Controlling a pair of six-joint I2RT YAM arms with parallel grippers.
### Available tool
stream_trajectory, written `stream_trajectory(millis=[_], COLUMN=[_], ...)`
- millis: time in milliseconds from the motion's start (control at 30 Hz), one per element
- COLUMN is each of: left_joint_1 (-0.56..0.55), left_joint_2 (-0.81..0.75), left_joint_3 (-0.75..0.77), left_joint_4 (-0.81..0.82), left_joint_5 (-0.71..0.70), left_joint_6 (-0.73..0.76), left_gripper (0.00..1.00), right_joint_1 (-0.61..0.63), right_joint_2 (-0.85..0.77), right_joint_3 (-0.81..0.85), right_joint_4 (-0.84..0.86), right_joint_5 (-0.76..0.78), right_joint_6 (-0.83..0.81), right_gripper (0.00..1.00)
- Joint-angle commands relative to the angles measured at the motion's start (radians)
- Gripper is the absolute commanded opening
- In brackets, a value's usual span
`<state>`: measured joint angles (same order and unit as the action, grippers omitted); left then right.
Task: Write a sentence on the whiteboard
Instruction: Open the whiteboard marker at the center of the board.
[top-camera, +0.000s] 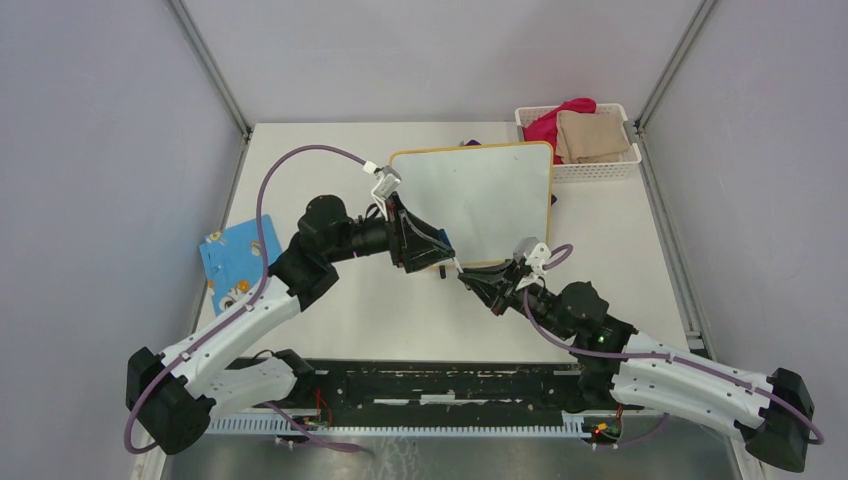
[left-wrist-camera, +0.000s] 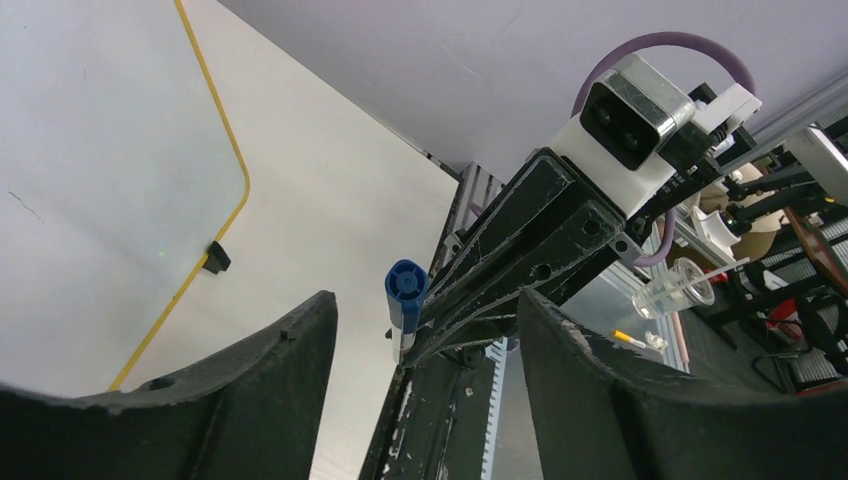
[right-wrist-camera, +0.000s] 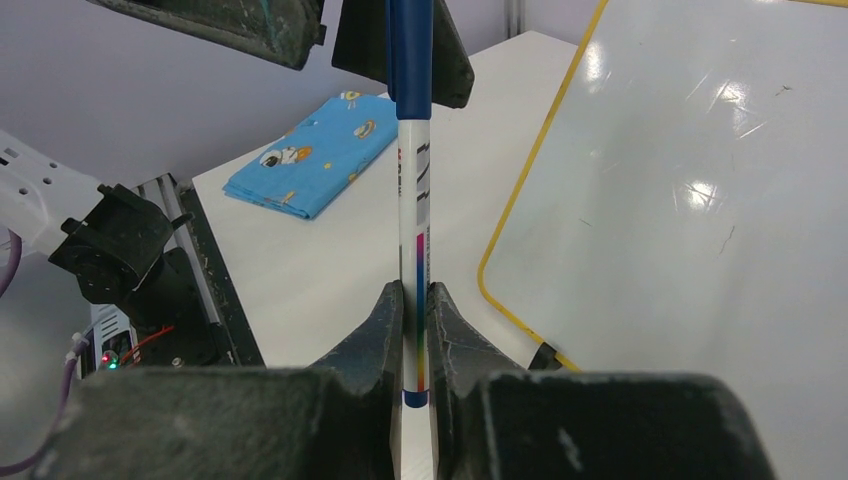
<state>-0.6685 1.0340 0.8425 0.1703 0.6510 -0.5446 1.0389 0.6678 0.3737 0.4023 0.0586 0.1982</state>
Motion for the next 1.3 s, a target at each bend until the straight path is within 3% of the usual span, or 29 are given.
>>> stream_trajectory(millis=[0, 333, 700, 800, 900, 1000, 1067, 1167, 1267], left_joint_1=[-0.012, -0.023, -0.040, -0.046, -0.049, -0.049, -0.049, -0.049, -0.049], left_joint_2=[0.001, 0.002, 0.013, 0.013, 0.013, 0.004, -0.009, -0.044, -0.079], left_joint_3=[0.044, 0.027, 0.008, 0.005, 0.003, 0.004, 0.004, 0.005, 0.011], left_joint_4=[0.077, 0.101, 0.101, 0.102, 0.103, 0.104, 0.104, 0.104, 0.098], left_joint_5=[-0.023, -0.036, -0.033, -0.032, -0.034, -0.036, -0.043, -0.049, -0.048], left_joint_6=[-0.047, -0.055, -0.058, -0.057, -0.052, -0.046, -0.043, -0.040, -0.033], left_gripper=[0.68, 0.43, 0.45, 0.41, 0.29, 0.10, 0.02, 0.02, 0.02], right_joint_1=[-0.001, -0.001, 0.000, -0.001, -0.001, -0.001, -0.001, -0.002, -0.001], right_joint_2=[-0.002, -0.007, -0.009, -0.008, -0.010, -0.014, -0.017, -0.014, -0.002], right_joint_3=[0.047, 0.048, 0.047, 0.048, 0.050, 0.055, 0.064, 0.090, 0.133], right_joint_4=[0.057, 0.051, 0.052, 0.051, 0.050, 0.040, 0.031, 0.023, 0.023], right_joint_5=[-0.019, -0.020, -0.023, -0.022, -0.026, -0.040, -0.053, -0.100, -0.143], right_joint_6=[0.008, 0.011, 0.016, 0.016, 0.017, 0.015, 0.020, 0.035, 0.060], right_gripper=[0.00, 0.00, 0.00, 0.00, 0.00, 0.00, 0.18, 0.47, 0.59])
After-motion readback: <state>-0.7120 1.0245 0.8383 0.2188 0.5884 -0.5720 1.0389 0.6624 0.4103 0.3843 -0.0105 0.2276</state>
